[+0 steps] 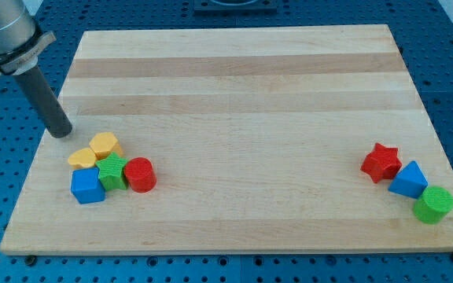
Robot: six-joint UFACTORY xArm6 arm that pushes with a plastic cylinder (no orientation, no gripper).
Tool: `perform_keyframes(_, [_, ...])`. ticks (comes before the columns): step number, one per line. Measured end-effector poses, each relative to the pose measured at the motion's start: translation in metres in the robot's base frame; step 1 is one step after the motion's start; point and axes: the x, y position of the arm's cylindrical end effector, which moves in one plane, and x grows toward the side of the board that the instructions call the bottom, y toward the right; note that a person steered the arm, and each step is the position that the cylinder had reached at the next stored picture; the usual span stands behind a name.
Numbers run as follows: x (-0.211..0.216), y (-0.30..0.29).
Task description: Place the yellow hexagon at the left side of the green circle
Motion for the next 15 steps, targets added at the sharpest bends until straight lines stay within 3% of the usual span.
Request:
perform_keyframes(3, [0.029,0.038])
perform_keyframes(7, [0.029,0.161])
perform_keyframes(11, [0.093,0.266])
perform_keyframes(15, [0.151,0.301])
